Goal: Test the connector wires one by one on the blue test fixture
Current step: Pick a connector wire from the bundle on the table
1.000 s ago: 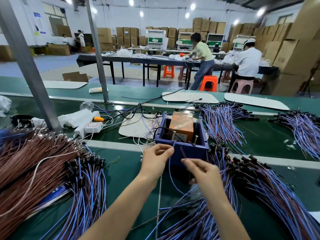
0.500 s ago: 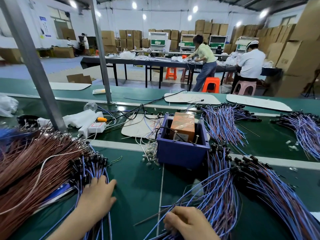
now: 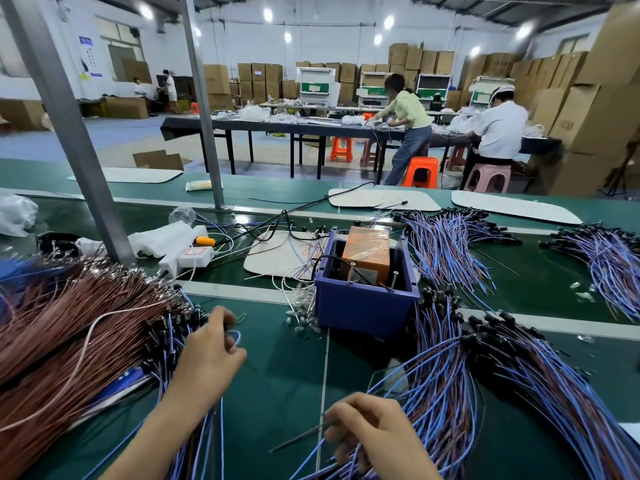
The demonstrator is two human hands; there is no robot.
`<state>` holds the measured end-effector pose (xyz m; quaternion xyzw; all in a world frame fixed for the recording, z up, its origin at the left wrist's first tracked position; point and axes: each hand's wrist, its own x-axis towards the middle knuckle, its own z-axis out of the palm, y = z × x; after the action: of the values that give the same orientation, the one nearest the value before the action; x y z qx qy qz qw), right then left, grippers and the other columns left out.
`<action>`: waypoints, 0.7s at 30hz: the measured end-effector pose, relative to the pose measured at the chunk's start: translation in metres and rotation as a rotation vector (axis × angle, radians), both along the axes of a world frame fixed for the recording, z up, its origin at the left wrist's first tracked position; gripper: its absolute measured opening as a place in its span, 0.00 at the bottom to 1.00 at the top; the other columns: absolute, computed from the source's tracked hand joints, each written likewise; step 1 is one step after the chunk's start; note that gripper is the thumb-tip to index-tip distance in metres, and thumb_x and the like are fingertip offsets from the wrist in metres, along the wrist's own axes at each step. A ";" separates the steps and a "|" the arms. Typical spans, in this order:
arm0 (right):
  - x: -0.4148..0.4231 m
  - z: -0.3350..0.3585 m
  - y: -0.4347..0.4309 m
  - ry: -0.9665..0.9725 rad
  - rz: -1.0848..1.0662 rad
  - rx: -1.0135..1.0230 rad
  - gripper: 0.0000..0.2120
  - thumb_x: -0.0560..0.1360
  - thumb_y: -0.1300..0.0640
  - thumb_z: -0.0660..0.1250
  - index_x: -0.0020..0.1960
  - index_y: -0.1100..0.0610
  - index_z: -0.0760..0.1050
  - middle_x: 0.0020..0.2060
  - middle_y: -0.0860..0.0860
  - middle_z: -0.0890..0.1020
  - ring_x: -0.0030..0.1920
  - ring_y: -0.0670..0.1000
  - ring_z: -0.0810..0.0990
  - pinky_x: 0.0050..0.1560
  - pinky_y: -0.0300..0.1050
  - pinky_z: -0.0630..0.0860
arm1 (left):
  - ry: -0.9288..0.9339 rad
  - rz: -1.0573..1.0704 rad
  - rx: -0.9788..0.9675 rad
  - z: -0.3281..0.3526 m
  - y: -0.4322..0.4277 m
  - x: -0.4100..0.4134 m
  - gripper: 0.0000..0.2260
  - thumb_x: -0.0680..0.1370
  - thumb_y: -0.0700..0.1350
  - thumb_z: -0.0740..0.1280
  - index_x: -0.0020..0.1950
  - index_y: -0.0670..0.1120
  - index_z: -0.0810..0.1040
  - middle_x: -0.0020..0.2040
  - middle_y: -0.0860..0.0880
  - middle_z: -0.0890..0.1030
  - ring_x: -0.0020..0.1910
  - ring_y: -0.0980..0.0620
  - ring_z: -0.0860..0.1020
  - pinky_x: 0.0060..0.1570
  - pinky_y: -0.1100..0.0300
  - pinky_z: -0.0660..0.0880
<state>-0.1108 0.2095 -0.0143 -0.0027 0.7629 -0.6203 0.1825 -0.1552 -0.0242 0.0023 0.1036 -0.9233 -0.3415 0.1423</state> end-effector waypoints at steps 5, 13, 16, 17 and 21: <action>-0.003 0.002 -0.006 -0.043 -0.080 -0.249 0.11 0.82 0.61 0.57 0.52 0.61 0.78 0.36 0.60 0.84 0.29 0.53 0.80 0.25 0.40 0.70 | 0.169 -0.216 0.483 0.025 0.021 0.015 0.16 0.71 0.27 0.64 0.47 0.48 0.75 0.36 0.47 0.81 0.28 0.54 0.79 0.32 0.64 0.76; -0.006 0.003 -0.007 -0.068 -0.183 -0.649 0.13 0.71 0.63 0.64 0.53 0.58 0.81 0.36 0.62 0.82 0.25 0.55 0.76 0.22 0.39 0.70 | 0.003 -0.535 0.577 0.000 0.052 0.041 0.11 0.76 0.28 0.63 0.49 0.44 0.77 0.41 0.47 0.82 0.35 0.48 0.82 0.39 0.61 0.77; -0.003 0.009 -0.001 -0.044 -0.259 -0.768 0.12 0.69 0.59 0.63 0.45 0.65 0.80 0.32 0.62 0.81 0.24 0.53 0.76 0.20 0.39 0.68 | -0.071 -0.546 0.579 -0.004 0.049 0.041 0.09 0.76 0.31 0.66 0.47 0.44 0.78 0.37 0.46 0.82 0.31 0.50 0.79 0.34 0.60 0.75; -0.004 0.010 0.003 -0.029 -0.314 -0.775 0.11 0.73 0.60 0.61 0.44 0.66 0.79 0.31 0.61 0.81 0.24 0.52 0.76 0.19 0.39 0.69 | -0.103 -0.543 0.586 -0.005 0.046 0.040 0.08 0.75 0.32 0.67 0.47 0.45 0.79 0.37 0.45 0.82 0.29 0.51 0.77 0.32 0.60 0.74; -0.013 0.010 0.028 -0.004 -0.460 -0.757 0.15 0.81 0.58 0.57 0.47 0.65 0.80 0.32 0.58 0.82 0.25 0.49 0.77 0.22 0.37 0.73 | -0.162 -0.502 0.592 -0.007 0.029 0.040 0.07 0.76 0.35 0.68 0.45 0.46 0.82 0.36 0.44 0.82 0.26 0.53 0.72 0.28 0.63 0.69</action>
<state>-0.1237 0.2372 -0.0041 0.1018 0.4623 -0.8804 0.0275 -0.1151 0.0049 -0.0049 -0.0620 -0.7898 -0.6077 -0.0551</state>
